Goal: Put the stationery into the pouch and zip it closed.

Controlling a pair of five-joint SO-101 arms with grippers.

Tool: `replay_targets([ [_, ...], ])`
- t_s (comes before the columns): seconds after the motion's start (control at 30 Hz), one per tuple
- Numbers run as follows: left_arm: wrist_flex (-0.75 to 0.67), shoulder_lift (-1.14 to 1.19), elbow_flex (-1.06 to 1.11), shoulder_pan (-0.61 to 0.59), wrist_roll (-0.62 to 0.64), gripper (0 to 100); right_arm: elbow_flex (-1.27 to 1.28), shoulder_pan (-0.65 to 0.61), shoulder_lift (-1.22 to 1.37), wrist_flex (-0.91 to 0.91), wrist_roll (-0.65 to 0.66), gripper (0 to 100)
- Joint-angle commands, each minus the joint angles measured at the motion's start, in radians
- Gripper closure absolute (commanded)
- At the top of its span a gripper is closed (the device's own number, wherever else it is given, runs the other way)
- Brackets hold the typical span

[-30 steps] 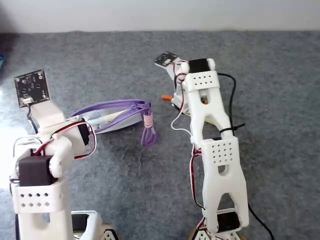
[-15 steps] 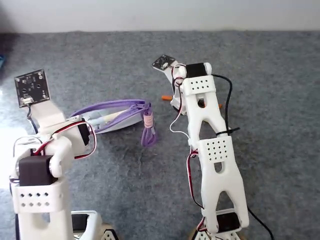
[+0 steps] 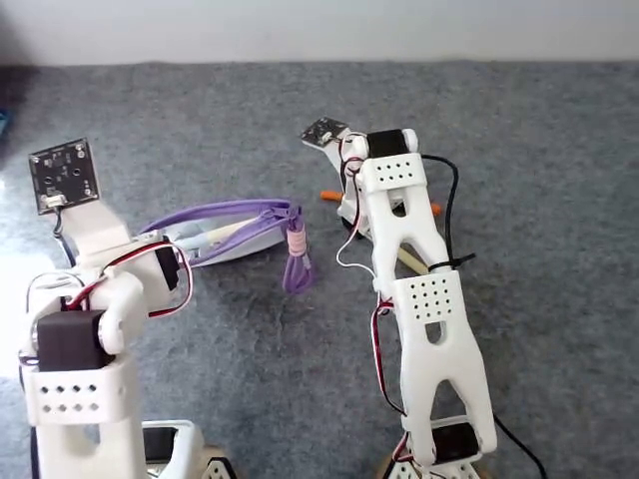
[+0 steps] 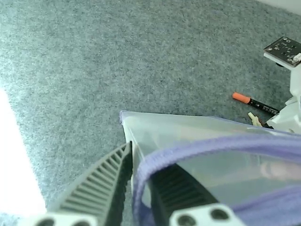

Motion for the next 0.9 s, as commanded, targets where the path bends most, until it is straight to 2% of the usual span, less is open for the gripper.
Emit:
replay_targets([
  [0.0, -0.018, 0.006, -0.001, -0.009, 0.009, 99, -0.026, -0.004, -0.104, 0.047, 0.008, 99.1],
  [0.2, -0.017, 0.006, -0.007, -0.009, 0.009, 99, 0.054, 0.018, -0.298, 0.05, 0.002, 99.1],
  [0.47, 0.077, 0.017, -0.12, 0.023, 0.009, 99, 0.482, 0.036, -0.802, 0.048, -0.009, 99.1],
  [0.7, 0.071, 0.037, -0.145, 0.028, 0.009, 99, 0.85, 0.004, -1.316, 0.048, -0.123, 99.1],
  [0.87, 0.098, 0.169, -0.278, 0.028, 0.009, 99, 1.089, -0.048, -1.681, 0.045, -0.236, 99.1],
])
